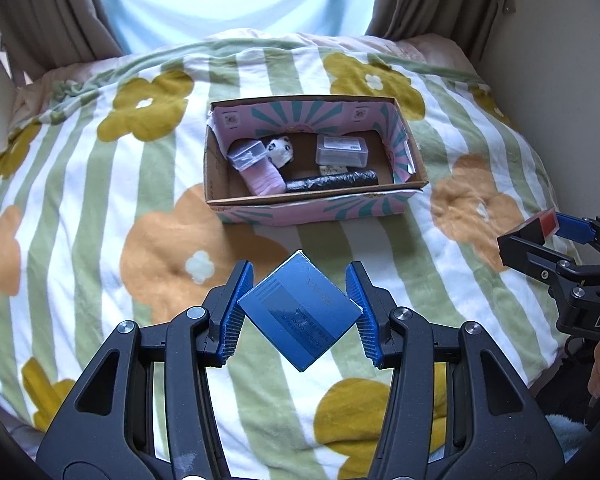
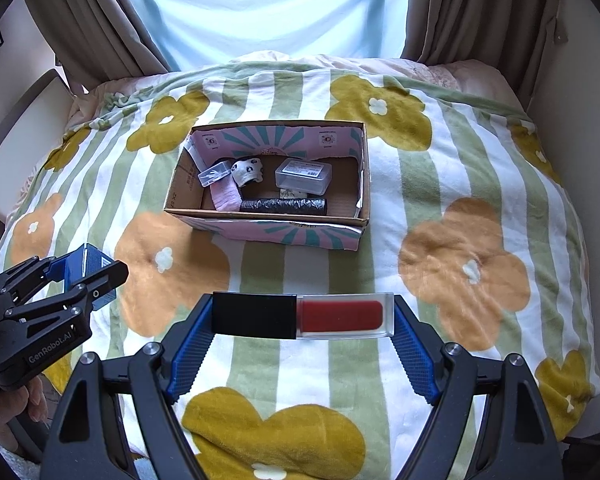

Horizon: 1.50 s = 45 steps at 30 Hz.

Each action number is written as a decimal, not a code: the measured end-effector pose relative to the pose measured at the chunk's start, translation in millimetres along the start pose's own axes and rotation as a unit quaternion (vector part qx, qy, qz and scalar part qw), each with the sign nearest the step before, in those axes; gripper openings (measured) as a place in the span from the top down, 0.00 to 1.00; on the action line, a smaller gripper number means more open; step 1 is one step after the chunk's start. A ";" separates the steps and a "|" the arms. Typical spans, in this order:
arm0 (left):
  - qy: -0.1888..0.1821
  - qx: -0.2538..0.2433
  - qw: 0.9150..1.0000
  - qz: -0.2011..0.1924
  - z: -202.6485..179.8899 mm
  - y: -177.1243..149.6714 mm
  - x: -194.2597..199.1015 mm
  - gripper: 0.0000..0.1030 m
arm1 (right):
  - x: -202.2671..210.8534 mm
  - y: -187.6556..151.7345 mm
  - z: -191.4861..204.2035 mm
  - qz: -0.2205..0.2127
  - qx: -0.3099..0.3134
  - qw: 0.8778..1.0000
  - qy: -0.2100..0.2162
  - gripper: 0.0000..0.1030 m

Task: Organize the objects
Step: 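Lift the blue box and red tube and carry both over the box, then open the left tool to drop the blue box while the right tool releases the red tube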

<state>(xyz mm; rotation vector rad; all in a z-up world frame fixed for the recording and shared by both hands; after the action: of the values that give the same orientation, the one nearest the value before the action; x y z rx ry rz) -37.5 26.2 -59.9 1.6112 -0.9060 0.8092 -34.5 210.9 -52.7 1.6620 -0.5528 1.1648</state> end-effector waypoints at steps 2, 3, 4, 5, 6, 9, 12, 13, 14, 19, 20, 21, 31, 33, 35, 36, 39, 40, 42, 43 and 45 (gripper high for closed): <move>0.001 0.003 1.000 0.000 1.8 7.7 -2.7 0.56 | -2.5 9.1 -2.6 -0.002 0.002 1.000 -0.001 0.22; 0.001 0.005 1.000 0.000 1.9 12.7 -4.4 0.56 | -4.2 14.0 -4.4 -0.003 0.003 1.000 0.000 0.22; 0.002 0.006 1.000 0.000 2.0 19.2 -6.6 0.56 | -5.8 18.5 -5.9 -0.004 0.003 1.000 0.002 0.22; 0.002 0.007 1.000 -0.001 2.6 25.0 -8.7 0.56 | -8.0 25.4 -8.0 -0.006 0.003 1.000 0.002 0.22; 0.002 0.009 1.000 -0.002 2.6 32.5 -11.0 0.56 | -10.5 31.7 -9.8 -0.007 0.004 1.000 0.003 0.22; 0.000 0.015 1.000 -0.003 3.5 59.0 -21.6 0.56 | -21.1 50.5 -16.2 -0.010 0.004 1.000 0.004 0.22; -0.001 0.017 1.000 -0.002 3.3 87.6 -40.3 0.56 | -36.8 72.6 -23.7 -0.011 0.008 1.000 0.003 0.22; -0.001 0.016 1.000 -0.001 2.6 96.5 -47.6 0.56 | -42.6 80.1 -26.4 -0.010 0.009 1.000 0.003 0.22; 0.000 0.015 1.000 -0.001 1.9 104.9 -54.7 0.56 | -50.5 88.8 -29.5 -0.009 0.010 1.000 0.004 0.22; -0.002 0.014 1.000 0.011 -1.5 143.7 -102.8 0.56 | -93.0 116.2 -40.5 0.008 0.015 1.000 0.007 0.22; -0.002 0.014 1.000 0.016 -2.7 150.7 -114.5 0.56 | -102.9 120.5 -42.1 0.012 0.014 1.000 0.008 0.22; -0.003 0.013 1.000 0.020 -4.5 156.0 -125.4 0.56 | -114.4 125.3 -43.2 0.016 0.014 1.000 0.010 0.22; 0.002 0.027 0.997 0.069 -5.9 191.3 -235.8 0.56 | -205.0 142.9 -33.7 0.065 0.011 0.997 0.034 0.22; 0.007 0.026 0.997 0.078 -4.7 193.7 -254.6 0.56 | -219.0 142.3 -32.3 0.074 0.003 0.997 0.035 0.22; 0.011 0.029 0.995 0.090 -2.2 193.9 -271.9 0.56 | -231.2 140.7 -30.9 0.083 -0.008 0.996 0.034 0.22; 0.013 0.031 0.995 0.094 -1.2 193.4 -279.5 0.56 | -236.2 139.9 -29.9 0.087 -0.012 0.996 0.032 0.22; 0.012 0.039 0.994 0.105 0.5 193.5 -295.2 0.56 | -248.3 137.5 -26.8 0.094 -0.023 0.995 0.034 0.22; 0.013 0.039 0.993 0.107 0.5 193.3 -298.8 0.56 | -250.8 136.7 -26.2 0.095 -0.028 0.994 0.034 0.22; 0.013 0.040 0.993 0.110 0.3 193.0 -303.5 0.56 | -254.4 135.7 -26.5 0.098 -0.040 0.994 0.035 0.22; 0.013 0.042 0.993 0.112 0.5 193.4 -305.6 0.56 | -255.7 135.2 -27.1 0.100 -0.046 0.993 0.034 0.22; 0.012 0.048 0.992 0.115 1.2 194.5 -308.8 0.56 | -257.7 134.4 -28.6 0.104 -0.061 0.992 0.032 0.22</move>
<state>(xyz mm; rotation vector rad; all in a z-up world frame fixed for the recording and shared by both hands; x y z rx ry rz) -356.2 44.0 -236.9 1.5956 -1.0625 1.0430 -264.8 140.2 -217.8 1.4832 -0.7555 1.3038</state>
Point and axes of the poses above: each gripper's, at about its wrist camera, not at the fingertips, and x roughly against the way its jaws point, z to its left, y to its top, the point moved 3 cm from there along -x, roughly the way its jaws point, and after that the axes turned 14 degrees about x, right-handed, at the moved point
